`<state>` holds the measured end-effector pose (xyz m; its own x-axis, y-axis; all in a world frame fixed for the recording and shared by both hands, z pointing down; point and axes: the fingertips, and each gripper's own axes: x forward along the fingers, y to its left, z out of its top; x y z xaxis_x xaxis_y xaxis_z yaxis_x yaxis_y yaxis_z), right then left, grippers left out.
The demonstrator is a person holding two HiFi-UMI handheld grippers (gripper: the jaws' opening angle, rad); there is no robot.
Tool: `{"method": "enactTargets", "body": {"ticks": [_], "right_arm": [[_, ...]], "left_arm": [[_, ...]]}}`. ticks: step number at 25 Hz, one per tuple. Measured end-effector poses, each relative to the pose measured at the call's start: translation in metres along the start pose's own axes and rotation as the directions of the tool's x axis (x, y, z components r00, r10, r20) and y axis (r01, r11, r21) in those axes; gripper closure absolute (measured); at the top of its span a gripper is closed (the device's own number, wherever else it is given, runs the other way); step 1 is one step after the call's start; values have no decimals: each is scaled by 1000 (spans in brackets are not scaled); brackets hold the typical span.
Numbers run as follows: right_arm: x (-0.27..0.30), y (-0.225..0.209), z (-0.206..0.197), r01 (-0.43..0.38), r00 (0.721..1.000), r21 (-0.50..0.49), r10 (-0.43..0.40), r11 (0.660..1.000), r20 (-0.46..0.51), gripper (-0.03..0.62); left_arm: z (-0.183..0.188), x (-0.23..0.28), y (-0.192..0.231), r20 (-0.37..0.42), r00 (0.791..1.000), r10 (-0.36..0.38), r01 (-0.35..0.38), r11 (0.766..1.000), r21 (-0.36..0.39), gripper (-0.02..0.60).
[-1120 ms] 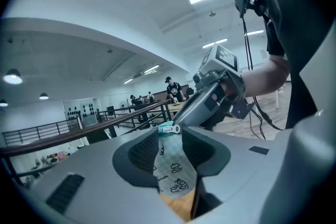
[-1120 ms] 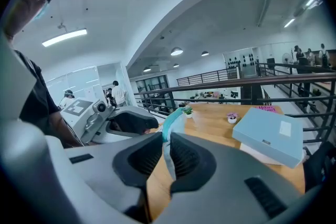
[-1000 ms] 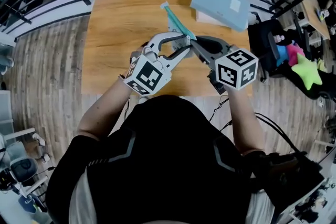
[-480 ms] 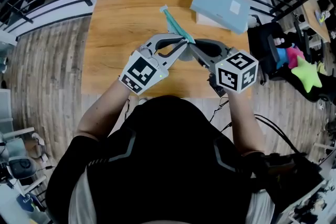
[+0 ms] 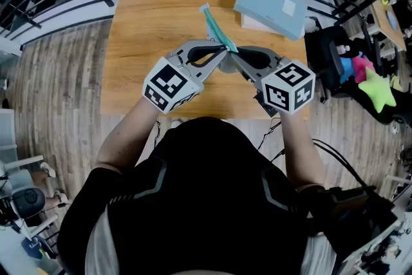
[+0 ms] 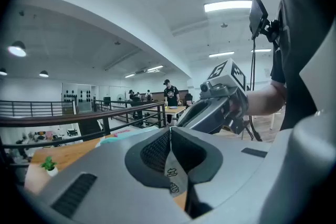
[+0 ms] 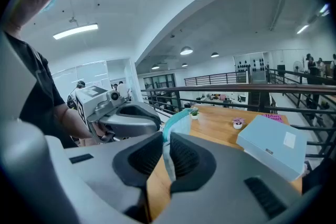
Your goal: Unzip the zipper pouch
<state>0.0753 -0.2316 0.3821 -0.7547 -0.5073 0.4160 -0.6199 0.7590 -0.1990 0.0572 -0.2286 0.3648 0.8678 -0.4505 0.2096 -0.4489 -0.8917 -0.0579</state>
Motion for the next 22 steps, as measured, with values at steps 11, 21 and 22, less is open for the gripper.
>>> {"method": "enactTargets", "body": {"ticks": [11,21,22], "right_arm": [[5,8,-18,-77,995,40,79,996,-64,543],[7,7,-35,-96,989,77,103,992,-105,545],[8,7,-35,-96,989,71,103,993,-106,545]], "left_arm": [[-17,-3,-6,-84,993,-86,80,995,-67,549],[-34,-12,9,-165,985,-52,29,990,-140,551],[-34,-13,11,-168,985,-47,25,991,-131,551]]}}
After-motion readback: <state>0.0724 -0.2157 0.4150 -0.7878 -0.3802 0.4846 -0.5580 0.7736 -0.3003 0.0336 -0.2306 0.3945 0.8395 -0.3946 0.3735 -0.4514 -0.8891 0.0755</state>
